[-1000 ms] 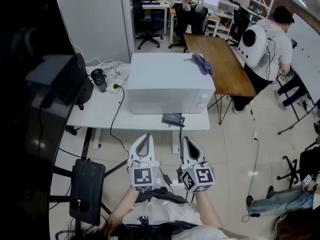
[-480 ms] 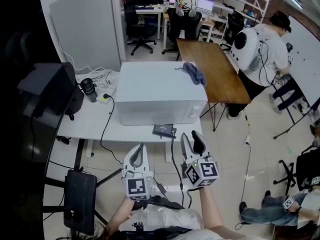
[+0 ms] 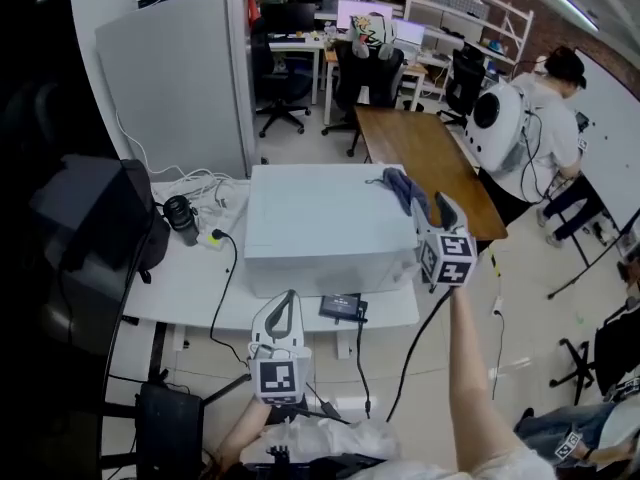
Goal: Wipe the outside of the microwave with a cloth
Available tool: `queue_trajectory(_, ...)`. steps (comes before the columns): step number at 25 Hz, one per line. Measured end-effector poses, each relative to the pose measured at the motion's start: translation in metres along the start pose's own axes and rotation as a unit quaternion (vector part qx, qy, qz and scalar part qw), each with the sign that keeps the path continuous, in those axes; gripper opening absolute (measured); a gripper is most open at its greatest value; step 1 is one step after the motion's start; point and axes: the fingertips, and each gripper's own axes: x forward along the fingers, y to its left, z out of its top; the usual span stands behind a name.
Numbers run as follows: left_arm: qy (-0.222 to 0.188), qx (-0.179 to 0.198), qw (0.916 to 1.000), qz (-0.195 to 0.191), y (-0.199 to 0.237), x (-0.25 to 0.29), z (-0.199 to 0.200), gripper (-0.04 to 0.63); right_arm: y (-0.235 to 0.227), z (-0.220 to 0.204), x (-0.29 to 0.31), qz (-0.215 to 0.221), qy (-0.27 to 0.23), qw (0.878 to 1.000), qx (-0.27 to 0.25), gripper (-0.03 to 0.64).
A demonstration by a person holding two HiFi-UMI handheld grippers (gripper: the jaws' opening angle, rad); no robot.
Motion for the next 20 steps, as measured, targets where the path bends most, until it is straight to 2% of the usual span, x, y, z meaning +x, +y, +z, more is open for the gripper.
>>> queue_trajectory(2, -0.007, 0.004, 1.0000, -0.004, 0.019, 0.012, 0.002, -0.008, -0.014, -0.010, 0.036, -0.001, 0.043, 0.999, -0.005, 0.233)
queue_trajectory(5, -0.009, -0.015, 0.9998, 0.007, 0.045, 0.024, 0.000, -0.008, -0.023, -0.035, 0.081, 0.016, 0.122, 0.992, 0.000, 0.245)
queue_trajectory(11, 0.006, -0.023, 0.9991, 0.035, 0.084, 0.040, -0.016, -0.008, -0.030, -0.102, 0.124, 0.033, 0.258, 0.965, 0.024, 0.255)
queue_trajectory(14, 0.007, -0.023, 0.9985, 0.050, 0.091, 0.047, -0.018, -0.008, -0.029, -0.111, 0.128, 0.045, 0.269, 0.962, 0.028, 0.245)
queue_trajectory(17, 0.006, -0.020, 0.9980, 0.059, 0.092, 0.056, -0.017, -0.008, -0.028, -0.111, 0.130, 0.044, 0.268, 0.962, 0.008, 0.146)
queue_trajectory(20, 0.004, -0.022, 0.9976, 0.066, 0.088, 0.062, -0.014, -0.008, -0.026, -0.110, 0.131, 0.039, 0.271, 0.961, -0.023, 0.126)
